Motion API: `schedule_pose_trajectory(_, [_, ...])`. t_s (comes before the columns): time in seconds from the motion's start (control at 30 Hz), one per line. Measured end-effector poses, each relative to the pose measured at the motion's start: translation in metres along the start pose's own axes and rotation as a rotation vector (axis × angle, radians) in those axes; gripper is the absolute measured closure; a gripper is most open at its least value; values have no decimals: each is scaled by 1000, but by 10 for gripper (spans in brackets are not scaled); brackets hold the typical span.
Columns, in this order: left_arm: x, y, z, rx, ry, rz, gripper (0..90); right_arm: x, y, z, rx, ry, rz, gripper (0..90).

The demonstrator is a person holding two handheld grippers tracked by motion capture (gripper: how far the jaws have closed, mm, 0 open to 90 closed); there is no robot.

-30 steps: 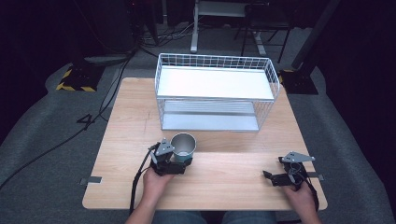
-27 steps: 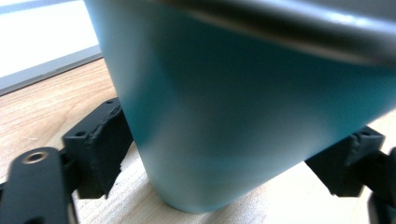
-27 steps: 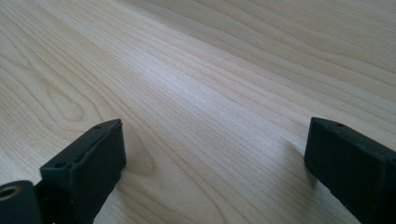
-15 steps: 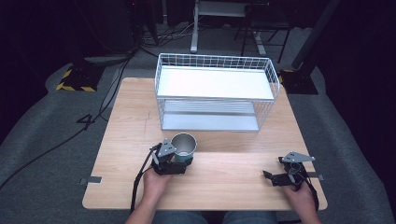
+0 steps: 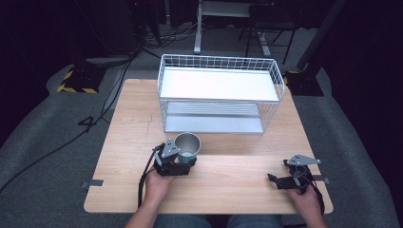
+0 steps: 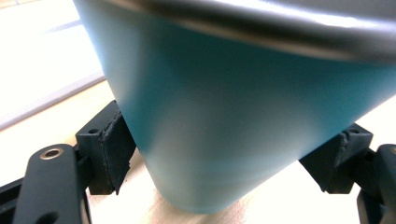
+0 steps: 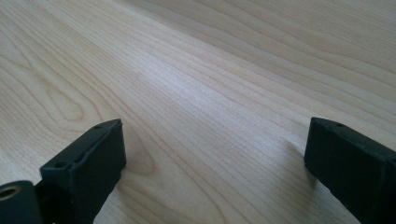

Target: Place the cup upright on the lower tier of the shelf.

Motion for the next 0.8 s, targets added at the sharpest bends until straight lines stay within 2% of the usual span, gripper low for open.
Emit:
schedule_pose_trajectory(0.1, [9, 0, -3, -7, -12, -6, 209, 0, 0, 0, -1, -1, 0, 59])
schedule_pose_trajectory(0.17, [19, 1, -6, -9, -4, -14, 209, 0, 0, 0, -1, -1, 0, 60])
schedule_pose_trajectory(0.4, [37, 7, -8, -18, -12, -20, 209, 0, 0, 0, -1, -1, 0, 59])
schedule_pose_trajectory(0.6, [49, 12, -9, -31, -22, -34, 209, 0, 0, 0, 0, 0, 0, 59])
schedule_pose_trajectory(0.63, [52, 15, -9, -41, -35, -49, 209, 0, 0, 0, 0, -1, 0, 59])
schedule_pose_trajectory(0.7, [54, 17, -9, -44, -40, -46, 209, 0, 0, 0, 0, 0, 0, 59])
schedule_pose_trajectory(0.8, [59, 26, -9, -39, -45, -59, 209, 0, 0, 0, 0, -1, 0, 59])
Point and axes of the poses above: each handheld gripper's, and its own axes: y roughly forward along the jaws, x roughly out of its top, z roughly to its left, the point moved 1 cm from there along y, roughly forward along the jaws, and after that the axes turned 15 degrees about -y, right-handed, at the moved point
